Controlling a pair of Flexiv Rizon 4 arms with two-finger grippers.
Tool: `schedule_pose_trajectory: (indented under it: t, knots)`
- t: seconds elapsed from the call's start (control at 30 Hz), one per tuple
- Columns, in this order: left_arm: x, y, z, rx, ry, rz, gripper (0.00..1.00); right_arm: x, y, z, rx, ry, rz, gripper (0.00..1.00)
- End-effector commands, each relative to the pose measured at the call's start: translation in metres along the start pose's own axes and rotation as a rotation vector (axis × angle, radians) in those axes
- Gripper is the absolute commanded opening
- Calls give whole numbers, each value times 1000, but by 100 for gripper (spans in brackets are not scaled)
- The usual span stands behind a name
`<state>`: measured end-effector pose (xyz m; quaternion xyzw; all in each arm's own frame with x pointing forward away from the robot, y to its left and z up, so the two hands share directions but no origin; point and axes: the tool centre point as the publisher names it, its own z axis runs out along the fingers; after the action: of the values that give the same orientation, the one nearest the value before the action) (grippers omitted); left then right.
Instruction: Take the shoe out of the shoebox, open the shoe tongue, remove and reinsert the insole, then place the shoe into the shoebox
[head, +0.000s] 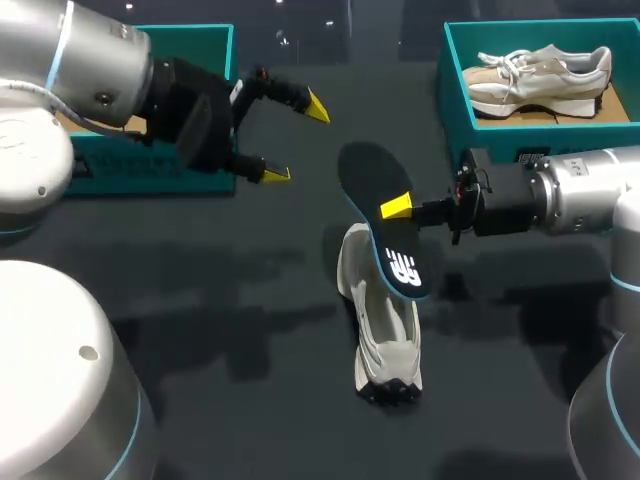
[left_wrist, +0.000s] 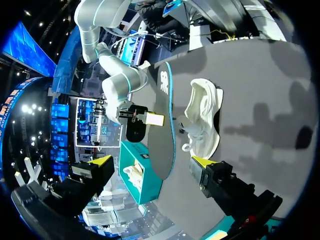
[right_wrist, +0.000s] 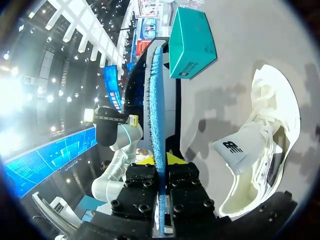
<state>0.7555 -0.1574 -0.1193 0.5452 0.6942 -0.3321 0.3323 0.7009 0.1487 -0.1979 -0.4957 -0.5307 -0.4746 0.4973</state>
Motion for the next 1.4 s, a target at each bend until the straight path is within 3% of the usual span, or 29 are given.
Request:
schedule_pose_trajectory:
  t: [0.03,0.27,0.53,0.6,0.97,1.1,1.4]
  knots:
    - [-7,5,3,1,75,-11,100,0,-1,1,-2,-2,0,0]
    - [-49,8,4,37,247,-37,100,0,-1,1,-2,-2,0,0]
    - [-70,13,24,42,570,-42,100,0,-1,1,-2,-2,0,0]
    - [-74,11,27,8,637,-17,100,0,-1,1,-2,-2,0,0]
    - [-85,17,52,33,876,51,100,0,-1,1,-2,-2,0,0]
    - [-86,21,64,74,936,62,100,0,-1,1,-2,-2,0,0]
    - [-92,19,84,69,1049,70,100,0,-1,1,-2,-2,0,0]
